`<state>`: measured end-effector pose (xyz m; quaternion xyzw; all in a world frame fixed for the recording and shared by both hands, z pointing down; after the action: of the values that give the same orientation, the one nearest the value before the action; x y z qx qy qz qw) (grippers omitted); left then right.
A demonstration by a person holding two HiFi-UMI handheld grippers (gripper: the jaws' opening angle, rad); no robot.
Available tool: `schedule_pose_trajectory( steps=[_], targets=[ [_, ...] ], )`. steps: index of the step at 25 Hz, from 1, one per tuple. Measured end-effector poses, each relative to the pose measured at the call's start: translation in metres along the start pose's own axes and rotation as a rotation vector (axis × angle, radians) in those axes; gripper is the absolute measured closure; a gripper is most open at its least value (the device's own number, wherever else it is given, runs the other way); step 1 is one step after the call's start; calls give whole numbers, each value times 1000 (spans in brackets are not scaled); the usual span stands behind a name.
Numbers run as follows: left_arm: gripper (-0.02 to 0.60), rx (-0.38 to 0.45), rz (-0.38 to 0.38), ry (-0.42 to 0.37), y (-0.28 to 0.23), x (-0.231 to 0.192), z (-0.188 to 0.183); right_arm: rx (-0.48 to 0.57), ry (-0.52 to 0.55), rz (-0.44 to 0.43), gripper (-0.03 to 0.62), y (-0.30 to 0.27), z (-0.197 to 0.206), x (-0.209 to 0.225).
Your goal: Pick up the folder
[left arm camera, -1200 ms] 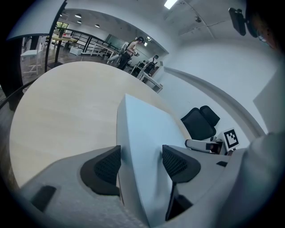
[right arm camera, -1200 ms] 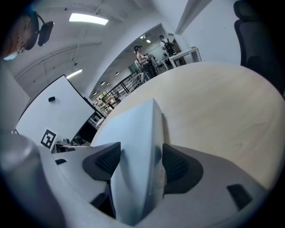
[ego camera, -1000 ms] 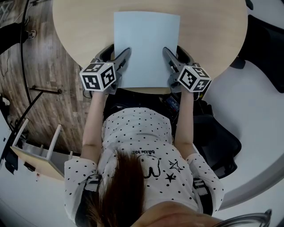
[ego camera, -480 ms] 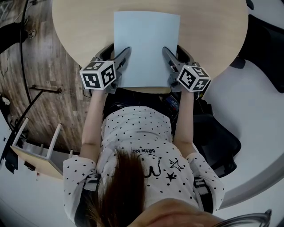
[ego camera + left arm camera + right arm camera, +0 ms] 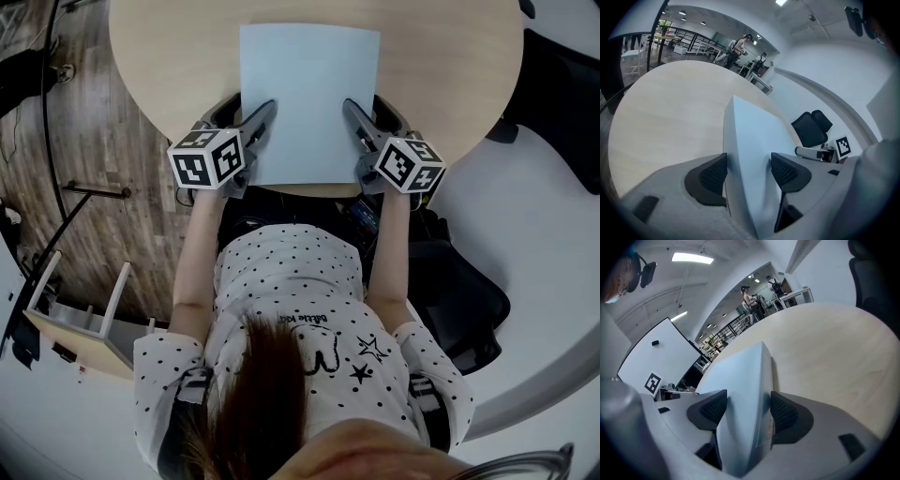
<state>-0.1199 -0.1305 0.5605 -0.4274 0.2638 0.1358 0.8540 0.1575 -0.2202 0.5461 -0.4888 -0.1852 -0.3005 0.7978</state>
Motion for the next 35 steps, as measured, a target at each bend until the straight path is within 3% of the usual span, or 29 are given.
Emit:
schedule_pose_trajectory(
  steps=[35],
  targets=[
    [291,11,-23,-34,4,8,1,15,45,16,312,6,1,-8]
  ],
)
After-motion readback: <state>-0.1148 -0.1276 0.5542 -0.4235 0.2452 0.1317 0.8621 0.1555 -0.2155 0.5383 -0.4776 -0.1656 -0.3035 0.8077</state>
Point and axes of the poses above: the fingertips, and each gripper's own axes: y backward along the fingers, x to its right, z out of its underside, the point moved 9 cm from there along y, backward along the fingers, and after that the axes turned 7 degrees about -y, right-handed, at the moved point
